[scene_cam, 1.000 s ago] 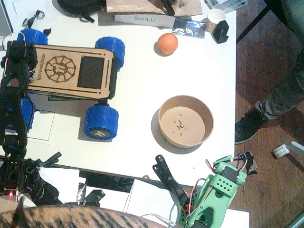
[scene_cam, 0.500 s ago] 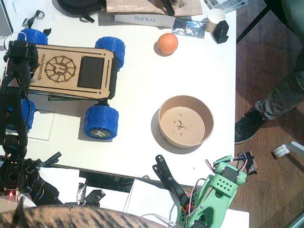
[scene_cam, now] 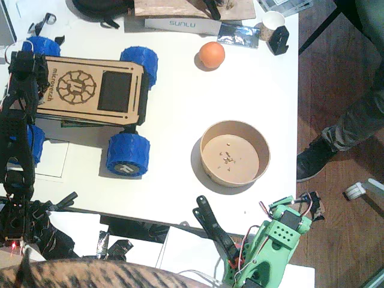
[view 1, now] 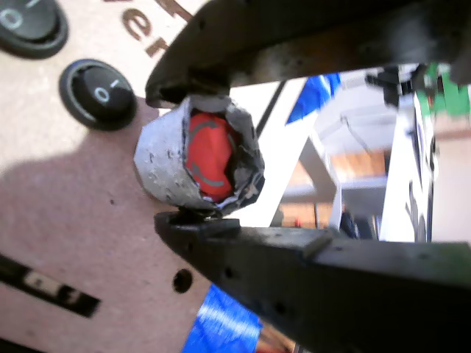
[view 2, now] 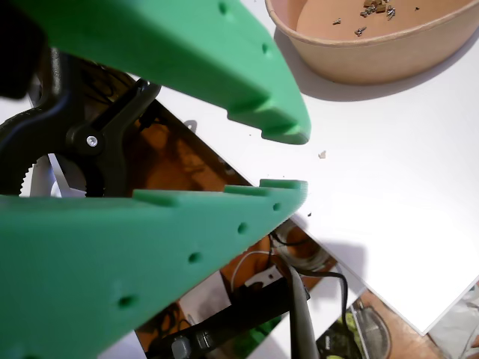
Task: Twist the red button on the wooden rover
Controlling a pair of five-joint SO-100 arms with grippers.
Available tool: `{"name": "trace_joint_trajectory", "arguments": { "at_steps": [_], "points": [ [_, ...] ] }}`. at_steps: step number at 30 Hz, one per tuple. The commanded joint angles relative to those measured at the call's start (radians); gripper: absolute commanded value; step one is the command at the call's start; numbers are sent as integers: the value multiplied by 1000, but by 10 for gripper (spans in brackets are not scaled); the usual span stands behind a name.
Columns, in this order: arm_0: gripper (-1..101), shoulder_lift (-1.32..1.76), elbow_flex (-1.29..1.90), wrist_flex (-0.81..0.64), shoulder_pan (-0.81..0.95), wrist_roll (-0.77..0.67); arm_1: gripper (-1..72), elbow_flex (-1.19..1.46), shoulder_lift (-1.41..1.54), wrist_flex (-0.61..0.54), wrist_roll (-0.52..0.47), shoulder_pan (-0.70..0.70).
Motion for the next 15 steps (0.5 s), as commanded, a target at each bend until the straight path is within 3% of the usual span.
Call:
{"name": "trace_joint_trajectory", "arguments": {
  "at_steps": [1, 15],
  "points": [
    [1, 107, -35, 67, 52, 61, 25, -5, 2, 11, -12, -5],
    [2, 107, -35, 83, 92, 275, 25, -5, 2, 11, -12, -5]
  ]
}}
